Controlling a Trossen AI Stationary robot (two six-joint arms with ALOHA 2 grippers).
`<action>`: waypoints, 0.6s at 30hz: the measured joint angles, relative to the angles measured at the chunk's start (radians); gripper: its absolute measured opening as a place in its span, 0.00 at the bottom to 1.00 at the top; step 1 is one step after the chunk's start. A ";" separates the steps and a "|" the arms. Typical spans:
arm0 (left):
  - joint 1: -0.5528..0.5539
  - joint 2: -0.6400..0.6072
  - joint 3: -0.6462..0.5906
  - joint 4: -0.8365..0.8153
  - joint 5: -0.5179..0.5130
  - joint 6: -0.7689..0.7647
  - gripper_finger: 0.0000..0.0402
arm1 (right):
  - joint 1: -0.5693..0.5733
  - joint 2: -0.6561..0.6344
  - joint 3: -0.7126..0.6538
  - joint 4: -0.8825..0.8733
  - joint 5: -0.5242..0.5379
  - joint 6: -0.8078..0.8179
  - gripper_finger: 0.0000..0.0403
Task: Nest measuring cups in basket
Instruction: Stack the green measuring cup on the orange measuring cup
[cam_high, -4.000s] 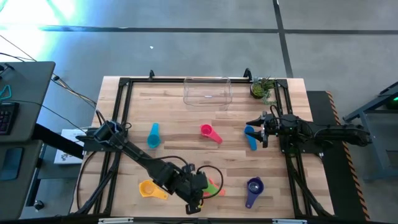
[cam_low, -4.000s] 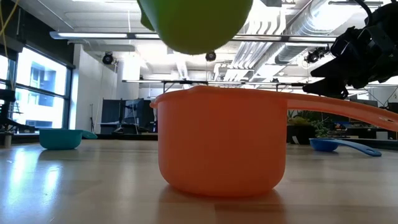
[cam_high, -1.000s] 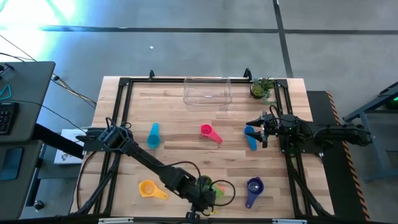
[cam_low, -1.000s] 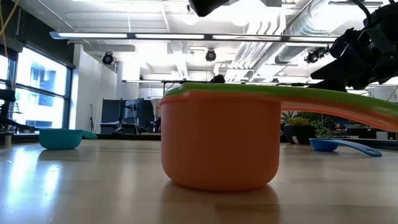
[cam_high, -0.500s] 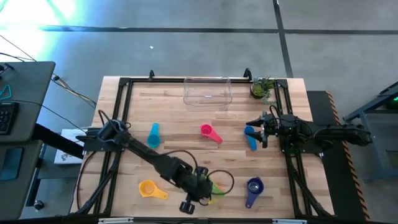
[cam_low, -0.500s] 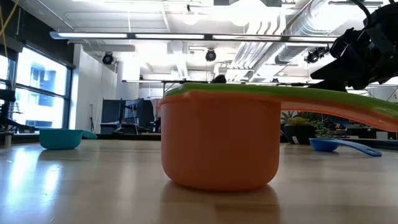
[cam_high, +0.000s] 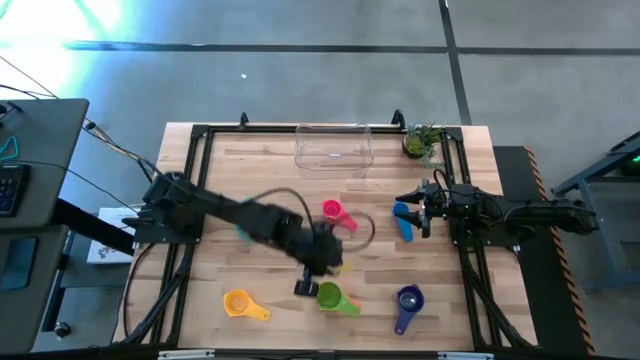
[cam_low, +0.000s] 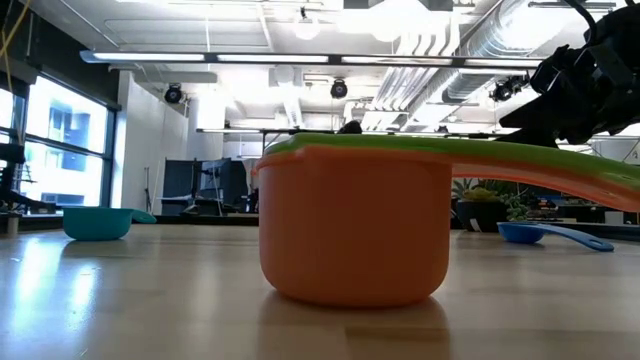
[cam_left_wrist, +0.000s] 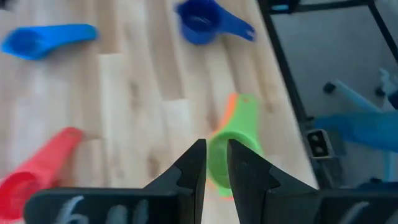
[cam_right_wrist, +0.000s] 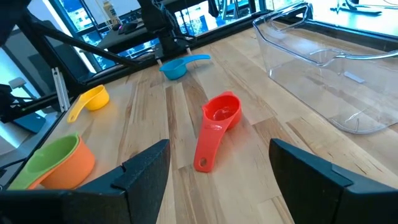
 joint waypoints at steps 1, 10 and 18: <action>0.018 -0.009 0.000 -0.001 -0.001 0.009 0.13 | 0.000 0.000 0.000 0.000 0.000 0.000 0.66; 0.167 -0.044 0.000 -0.033 0.000 0.000 0.14 | 0.000 0.000 0.000 0.002 0.016 -0.039 0.66; 0.242 -0.079 -0.001 -0.219 0.000 -0.081 0.14 | 0.000 0.000 0.000 0.009 0.033 -0.089 0.66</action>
